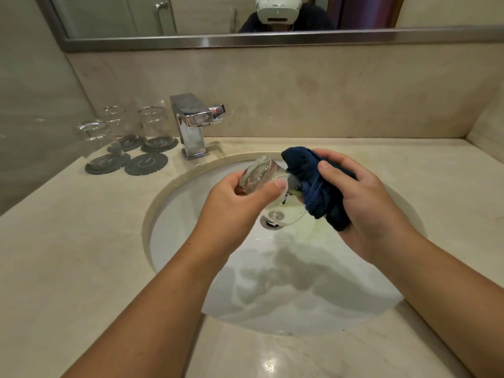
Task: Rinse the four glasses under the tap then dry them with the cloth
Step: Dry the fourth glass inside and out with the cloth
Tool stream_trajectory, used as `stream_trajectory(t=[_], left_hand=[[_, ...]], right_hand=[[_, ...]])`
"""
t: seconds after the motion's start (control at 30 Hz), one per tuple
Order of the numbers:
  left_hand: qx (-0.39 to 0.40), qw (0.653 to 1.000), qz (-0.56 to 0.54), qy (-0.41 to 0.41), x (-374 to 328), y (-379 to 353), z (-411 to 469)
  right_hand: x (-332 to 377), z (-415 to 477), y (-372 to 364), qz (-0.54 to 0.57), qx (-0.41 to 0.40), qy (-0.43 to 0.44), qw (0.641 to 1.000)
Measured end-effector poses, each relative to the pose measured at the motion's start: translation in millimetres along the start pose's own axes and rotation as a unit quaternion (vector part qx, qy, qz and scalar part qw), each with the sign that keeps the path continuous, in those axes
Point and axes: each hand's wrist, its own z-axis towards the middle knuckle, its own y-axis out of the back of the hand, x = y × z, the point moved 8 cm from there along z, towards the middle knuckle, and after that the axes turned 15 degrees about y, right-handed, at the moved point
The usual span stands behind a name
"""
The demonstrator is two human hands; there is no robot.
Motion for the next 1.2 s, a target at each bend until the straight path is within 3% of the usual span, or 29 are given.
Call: stream_trajectory(t=[0.17,0.37,0.5,0.67,0.87,1.2], left_hand=[[-0.001,0.999,-0.037,-0.02,-6,-2,-3],[0.073,0.996,-0.036,-0.018,-6,-18,-6],[0.058,0.998,0.015,-0.029,-4,-15,-6],[-0.011,0.992,0.113,-0.064,-7,-3,-7],[-0.043,0.981,0.18,-0.062,-9,-5,-10],[-0.076,0.941,0.294,-0.152,-26,-13,-25]], right_hand=[[-7,-8,-10,0.065,0.008,-0.039,0.997],[-13,-13,-12,0.054,0.004,-0.036,0.998],[-11,-14,-13,0.024,0.021,-0.036,0.999],[30,-15,-6,-0.169,0.016,0.13,0.977],[45,-27,-33,-0.245,0.144,0.245,0.927],[48,-20,-28,-0.218,0.134,0.18,0.95]])
